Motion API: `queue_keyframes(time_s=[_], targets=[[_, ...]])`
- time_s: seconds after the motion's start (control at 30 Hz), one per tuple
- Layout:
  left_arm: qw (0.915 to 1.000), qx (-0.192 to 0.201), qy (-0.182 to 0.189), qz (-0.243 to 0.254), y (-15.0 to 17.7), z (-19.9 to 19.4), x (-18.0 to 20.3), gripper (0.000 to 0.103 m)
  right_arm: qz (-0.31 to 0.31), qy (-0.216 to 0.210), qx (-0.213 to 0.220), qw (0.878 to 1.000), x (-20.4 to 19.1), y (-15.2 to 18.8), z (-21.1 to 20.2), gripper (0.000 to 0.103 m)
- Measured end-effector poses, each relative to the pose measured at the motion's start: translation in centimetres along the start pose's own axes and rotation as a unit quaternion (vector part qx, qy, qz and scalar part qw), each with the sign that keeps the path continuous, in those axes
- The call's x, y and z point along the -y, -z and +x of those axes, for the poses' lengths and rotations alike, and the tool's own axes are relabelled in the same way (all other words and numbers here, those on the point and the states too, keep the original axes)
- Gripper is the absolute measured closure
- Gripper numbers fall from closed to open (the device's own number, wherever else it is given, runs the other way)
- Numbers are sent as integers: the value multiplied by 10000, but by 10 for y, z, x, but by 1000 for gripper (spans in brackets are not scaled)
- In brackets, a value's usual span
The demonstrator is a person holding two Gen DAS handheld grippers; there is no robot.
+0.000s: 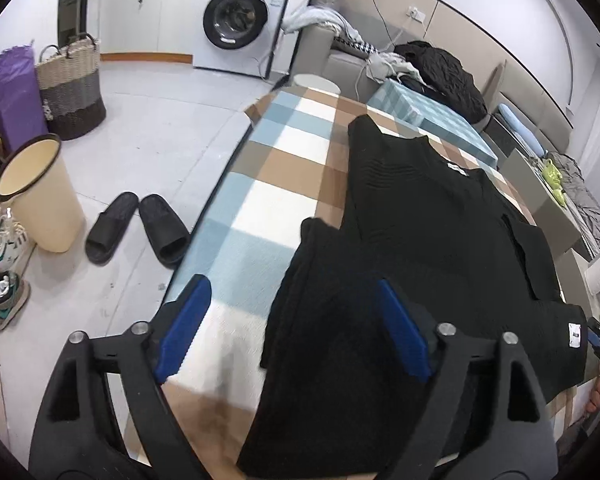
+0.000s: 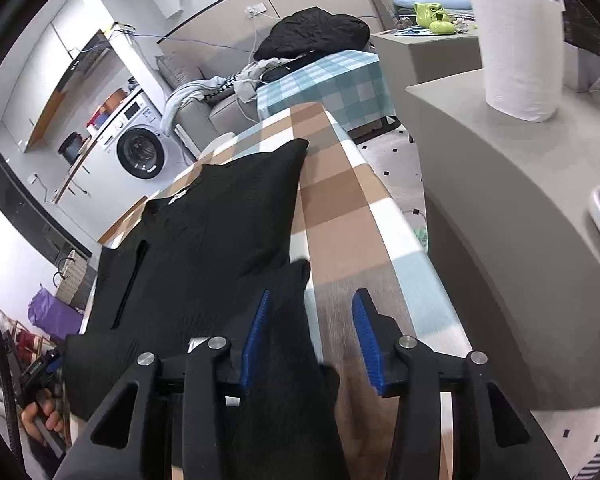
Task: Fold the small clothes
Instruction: 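Lay the hem over the shirt body and open both grippers, then move both open grippers to the new folded edge of the shirt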
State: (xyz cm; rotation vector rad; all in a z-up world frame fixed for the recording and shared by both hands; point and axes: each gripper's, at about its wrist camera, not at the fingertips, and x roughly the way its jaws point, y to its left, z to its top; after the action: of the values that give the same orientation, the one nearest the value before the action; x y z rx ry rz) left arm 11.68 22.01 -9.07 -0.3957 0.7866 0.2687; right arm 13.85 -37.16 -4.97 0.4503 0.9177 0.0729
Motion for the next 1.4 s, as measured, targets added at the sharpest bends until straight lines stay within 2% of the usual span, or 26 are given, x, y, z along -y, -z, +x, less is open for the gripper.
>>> queue_keyframes(time_s=[0.03, 0.1, 0.13, 0.17, 0.2, 0.3, 0.47, 0.7, 0.83, 1.0, 1.13, 1.4], targets=[[10000, 16, -15, 26, 4, -6, -1, 19, 5, -47, -24, 10000, -1, 5, -5, 30], [9998, 35, -175, 93, 11, -15, 0, 17, -61, -184, 39, 9998, -4, 14, -15, 20], [9997, 54, -218, 131, 14, -21, 0, 10, -112, -213, 51, 9997, -5, 17, -19, 15], [9995, 84, -245, 177, 17, -26, 0, 0, -210, -207, 64, 9995, -9, 22, -23, 11], [9993, 150, -269, 213, 21, -31, 1, 1, -274, -198, 81, 9994, -12, 25, -26, 5], [9990, 251, -215, 300, 31, -46, 2, 1, -593, -203, 181, 9979, -22, 37, -37, 1], [9987, 266, -142, 408, 48, -57, 6, 1, -861, -232, 94, 9960, -28, 52, -44, 0], [9972, 423, -198, 585, 62, -66, 10, 1, -802, -225, 60, 9965, -21, 64, -50, 0], [9968, 245, -145, 752, 67, -61, 13, 1, -877, -192, 79, 9959, -22, 68, -53, 0], [9953, 59, -340, 908, 70, -50, 14, 1, -989, -196, 236, 9946, -23, 67, -55, 0], [9965, -61, -188, 817, 67, -42, 8, 1, -951, -331, 318, 9944, -21, 64, -57, 0], [9949, -318, 71, 958, 65, -28, 13, 3, -694, -417, -106, 9967, -3, 64, -40, 5]])
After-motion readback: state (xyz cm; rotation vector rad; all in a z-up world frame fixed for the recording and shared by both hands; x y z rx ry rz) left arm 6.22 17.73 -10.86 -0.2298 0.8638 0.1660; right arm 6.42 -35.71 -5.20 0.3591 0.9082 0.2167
